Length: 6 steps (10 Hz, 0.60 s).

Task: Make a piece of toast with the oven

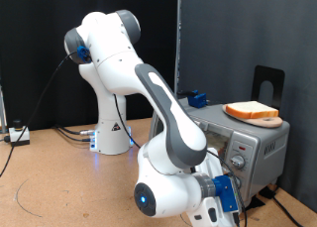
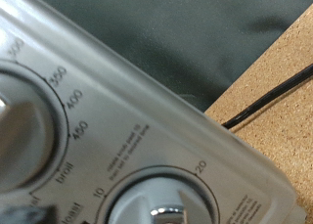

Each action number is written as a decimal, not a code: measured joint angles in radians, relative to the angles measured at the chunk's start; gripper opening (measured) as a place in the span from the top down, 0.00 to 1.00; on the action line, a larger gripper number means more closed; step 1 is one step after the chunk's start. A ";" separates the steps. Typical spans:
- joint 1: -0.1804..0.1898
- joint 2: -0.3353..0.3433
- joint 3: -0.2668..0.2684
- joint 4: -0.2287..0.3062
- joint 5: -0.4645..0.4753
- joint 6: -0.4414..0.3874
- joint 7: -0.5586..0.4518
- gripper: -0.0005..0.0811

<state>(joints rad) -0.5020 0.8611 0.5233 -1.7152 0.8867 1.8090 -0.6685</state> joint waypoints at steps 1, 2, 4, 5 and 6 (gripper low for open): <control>-0.004 0.000 0.000 0.008 0.000 -0.021 0.016 0.21; -0.012 -0.001 -0.002 0.015 -0.005 -0.064 0.044 0.21; -0.047 -0.008 -0.008 0.036 -0.026 -0.181 0.124 0.02; -0.063 -0.017 -0.016 0.050 -0.047 -0.226 0.155 0.02; -0.074 -0.027 -0.024 0.065 -0.072 -0.267 0.178 0.00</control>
<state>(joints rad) -0.5759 0.8342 0.4992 -1.6499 0.8149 1.5419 -0.4910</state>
